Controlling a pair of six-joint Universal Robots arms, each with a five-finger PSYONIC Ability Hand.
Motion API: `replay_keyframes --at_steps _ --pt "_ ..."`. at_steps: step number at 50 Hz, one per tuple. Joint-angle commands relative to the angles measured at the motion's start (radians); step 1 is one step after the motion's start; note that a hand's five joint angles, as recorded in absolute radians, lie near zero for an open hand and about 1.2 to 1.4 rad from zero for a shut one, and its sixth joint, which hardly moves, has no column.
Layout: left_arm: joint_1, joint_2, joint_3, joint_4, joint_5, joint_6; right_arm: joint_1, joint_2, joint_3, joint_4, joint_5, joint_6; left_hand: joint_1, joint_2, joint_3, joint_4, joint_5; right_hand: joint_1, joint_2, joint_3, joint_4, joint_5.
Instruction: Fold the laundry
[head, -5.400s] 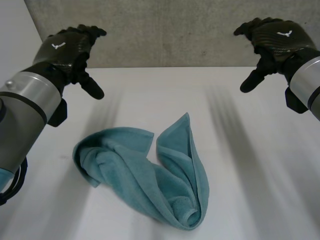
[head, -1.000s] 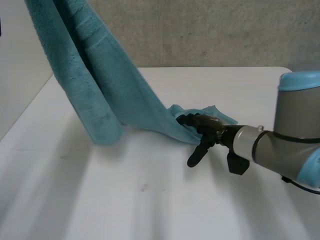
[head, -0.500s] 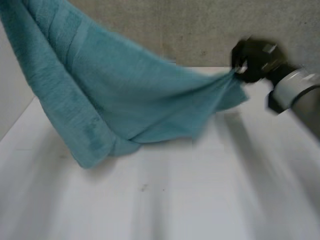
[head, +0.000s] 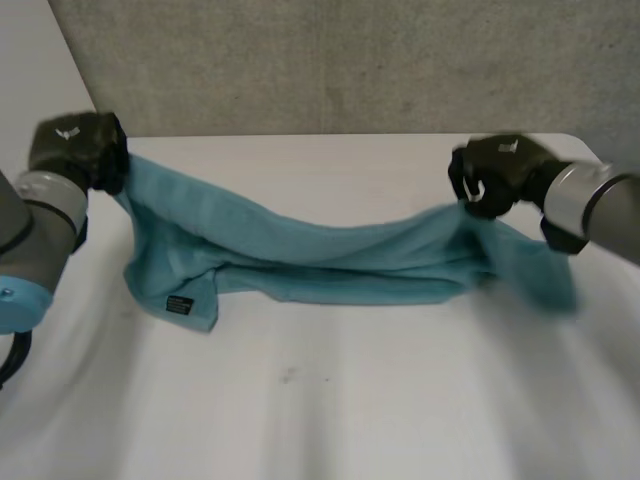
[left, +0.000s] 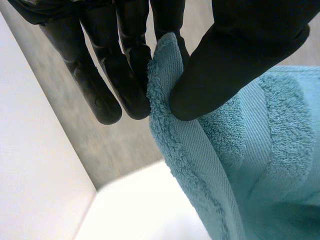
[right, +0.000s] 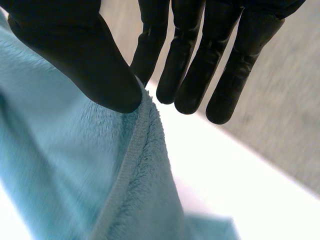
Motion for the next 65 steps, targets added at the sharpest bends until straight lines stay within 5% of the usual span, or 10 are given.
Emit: replay_keyframes --at_steps 1,3,5,11,25,30,38,49,65 --pt "0.008 -0.054 -0.002 0.012 -0.001 -0.002 0.000 0.093 0.010 -0.001 0.101 -0.013 0.218 0.180 0.180 0.179 0.204 0.392 0.195 0.189 0.176 0.204" --pt "0.008 -0.052 -0.004 0.010 -0.001 -0.003 -0.001 0.096 0.022 -0.010 0.103 -0.011 0.218 0.180 0.180 0.179 0.204 0.186 -0.010 -0.017 -0.029 -0.002" --pt "0.007 -0.046 -0.005 0.010 -0.001 -0.002 -0.004 0.090 0.075 -0.033 0.104 -0.007 0.218 0.180 0.180 0.179 0.204 -0.305 -0.502 -0.508 -0.520 -0.493" --pt "0.007 -0.038 -0.010 0.012 -0.001 -0.002 -0.033 -0.022 0.202 -0.096 0.098 0.106 0.218 0.180 0.180 0.179 0.204 -0.536 -0.732 -0.739 -0.751 -0.724" --pt "0.019 -0.051 -0.002 0.090 -0.005 0.009 -0.159 -0.277 0.536 -0.165 0.048 0.128 0.218 0.180 0.180 0.179 0.204 -0.565 -0.762 -0.768 -0.781 -0.753" --pt "0.044 -0.049 0.001 0.107 -0.007 0.007 -0.168 -0.307 0.646 -0.176 0.005 -0.055 0.218 0.180 0.180 0.179 0.204 -0.489 -0.686 -0.692 -0.705 -0.677" --pt "0.047 -0.049 -0.011 0.105 -0.007 0.007 -0.205 -0.281 0.747 -0.245 -0.005 -0.215 0.218 0.180 0.180 0.179 0.204 -0.457 -0.653 -0.660 -0.672 -0.645" --pt "0.044 -0.051 -0.019 0.105 -0.004 0.006 -0.217 -0.175 0.795 -0.444 -0.006 -0.223 0.218 0.180 0.180 0.179 0.204 -0.383 -0.580 -0.586 -0.599 -0.571" --pt "0.044 -0.054 -0.020 0.105 -0.004 0.004 -0.219 -0.082 0.770 -0.486 -0.006 -0.229 0.218 0.180 0.180 0.179 0.204 -0.354 -0.551 -0.557 -0.569 -0.542"
